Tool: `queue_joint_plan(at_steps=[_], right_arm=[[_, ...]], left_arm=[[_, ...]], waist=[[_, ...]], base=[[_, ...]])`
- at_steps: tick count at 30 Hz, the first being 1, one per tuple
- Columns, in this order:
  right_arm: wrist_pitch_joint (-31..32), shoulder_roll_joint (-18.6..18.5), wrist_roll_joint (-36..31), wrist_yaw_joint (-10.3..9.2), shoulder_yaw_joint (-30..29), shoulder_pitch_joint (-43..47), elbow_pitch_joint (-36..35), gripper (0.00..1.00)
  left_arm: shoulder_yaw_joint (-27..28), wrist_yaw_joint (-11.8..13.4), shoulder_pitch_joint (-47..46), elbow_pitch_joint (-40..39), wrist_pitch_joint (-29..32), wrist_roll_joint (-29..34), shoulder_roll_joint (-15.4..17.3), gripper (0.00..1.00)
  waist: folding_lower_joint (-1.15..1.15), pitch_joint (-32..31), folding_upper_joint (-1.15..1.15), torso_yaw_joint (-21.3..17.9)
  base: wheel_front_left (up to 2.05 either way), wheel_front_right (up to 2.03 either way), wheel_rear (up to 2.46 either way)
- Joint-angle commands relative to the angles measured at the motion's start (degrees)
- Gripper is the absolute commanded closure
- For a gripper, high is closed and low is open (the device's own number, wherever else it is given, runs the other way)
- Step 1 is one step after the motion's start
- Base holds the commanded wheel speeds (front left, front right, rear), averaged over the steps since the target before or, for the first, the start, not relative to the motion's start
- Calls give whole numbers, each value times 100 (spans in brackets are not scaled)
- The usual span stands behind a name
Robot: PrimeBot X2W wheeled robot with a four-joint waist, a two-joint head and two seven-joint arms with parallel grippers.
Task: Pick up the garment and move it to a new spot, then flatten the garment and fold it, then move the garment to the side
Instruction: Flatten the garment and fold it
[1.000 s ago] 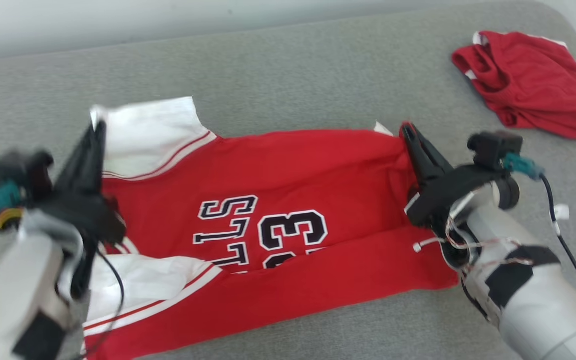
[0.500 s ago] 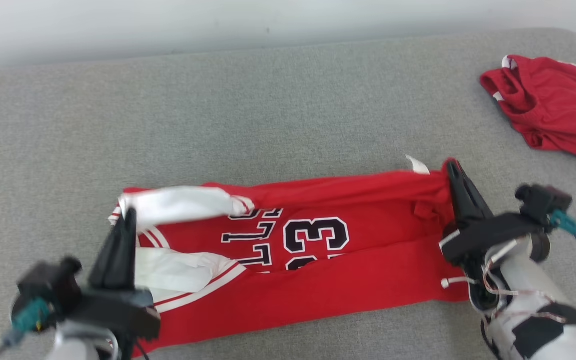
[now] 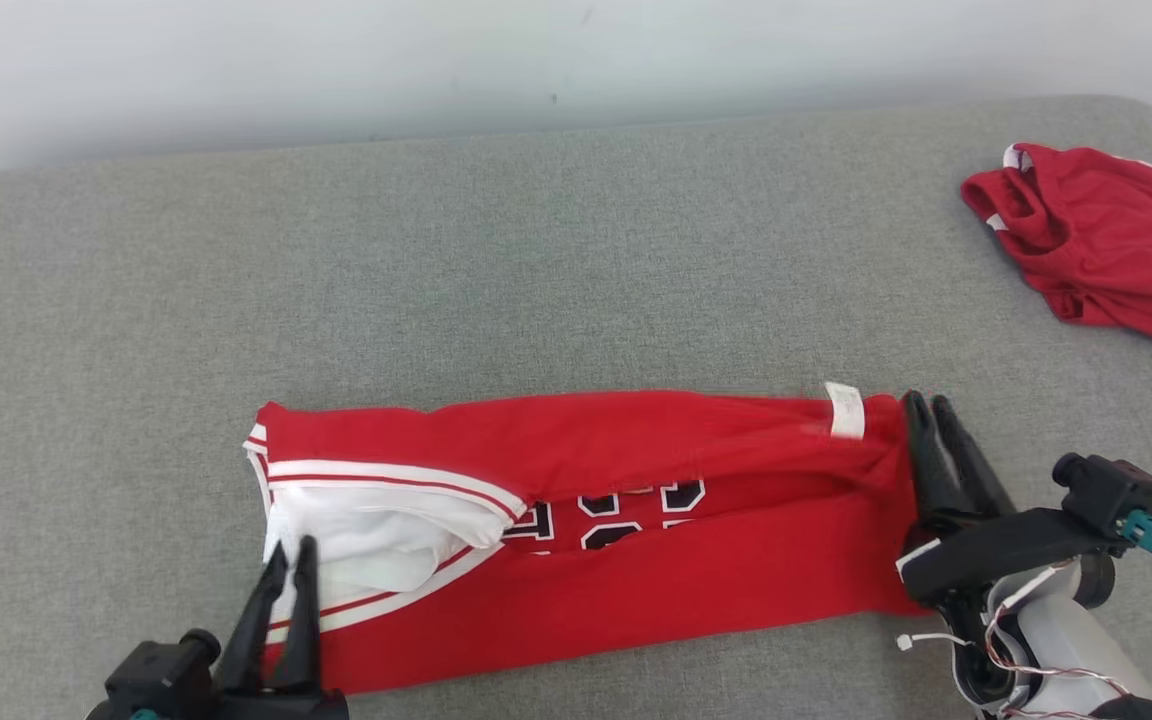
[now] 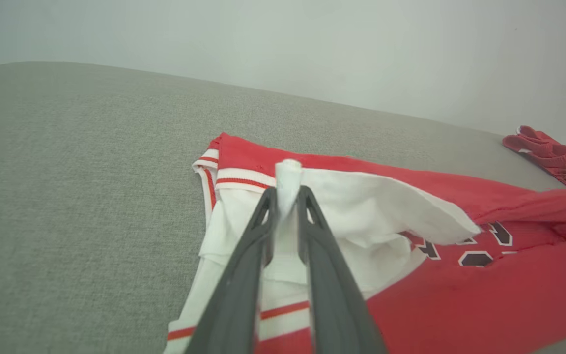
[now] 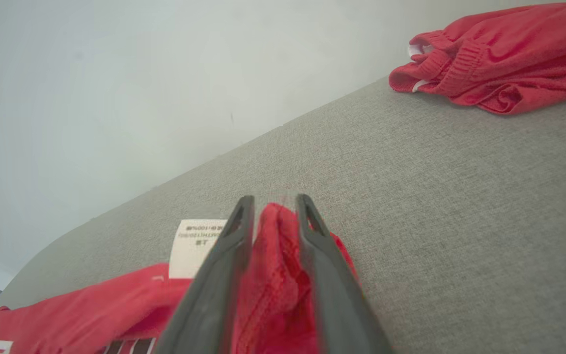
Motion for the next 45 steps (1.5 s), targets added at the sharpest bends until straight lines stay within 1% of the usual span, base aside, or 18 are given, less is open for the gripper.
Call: queue_joint_plan(at_steps=[1, 7, 8, 12, 14, 19, 23, 28, 34, 35, 36, 38, 41, 45], right_arm=[[-22, 16, -71, -18, -53, 117, -116, 0], [-21, -93, -109, -18, -188, 355, -313, 0], [-21, -93, -109, -18, -188, 355, -313, 0], [43, -178, -107, -18, -212, 397, -171, 0], [130, -199, -93, -18, -224, 380, -75, 0], [428, -160, -67, -18, -165, 324, 275, 0], [605, -112, -112, -18, -135, 269, 631, 0], [829, -38, -192, -18, -29, 101, 1160, 0], [979, 30, -252, -18, 149, -41, 1697, 0], [1028, 40, -254, -18, 192, -51, 1785, 2], [1047, 52, -247, -18, 236, -64, 1854, 51], [1110, 73, -207, -18, 328, -96, 1966, 100], [989, 39, -137, -18, 364, -183, 2030, 100], [718, -259, -34, -19, 230, -339, 2068, 100]], left_arm=[[97, 30, 120, -27, -16, 164, -84, 0], [593, 88, 332, -292, -16, 666, -258, 0], [593, 88, 332, -292, -16, 666, -258, 0], [1027, 117, 473, -534, -16, 1065, -428, 0], [1246, 89, 552, -654, -16, 1247, -538, 0], [1624, 79, 755, -811, -16, 1758, -714, 0], [1918, 33, 872, -927, -16, 1997, -876, 0], [2201, -119, 976, -952, -16, 2213, -1053, 0], [2357, -302, 970, -885, -16, 2417, -1208, 0], [2369, -327, 970, -869, -16, 2449, -1226, 0], [2383, -360, 969, -855, -16, 2478, -1247, 0], [2403, -404, 970, -824, -16, 2527, -1287, 0], [2446, -470, 994, -784, -16, 2592, -1327, 0], [2504, -526, 1035, -767, -16, 2642, -1373, 0]], waist=[[1, -55, 0, 10], [1, -206, 0, 49], [1, -206, 0, 49], [1, -284, 0, 96], [1, -316, 0, 121], [1, -400, 0, 193], [1, -443, 0, 247], [1, -457, 0, 291], [1, -484, 0, 349], [1, -496, 0, 356], [1, -507, 0, 362], [1, -532, 0, 368], [1, -583, 0, 356], [1, -671, 0, 305]], base=[[0, 0, 0], [0, 0, 0], [0, 0, 0], [0, 0, 0], [0, 0, 0], [0, 0, 0], [0, 0, 0], [0, 0, 0], [0, 0, 0], [0, 0, 0], [0, 0, 0], [0, 0, 0], [0, 0, 0], [0, 0, 0]])
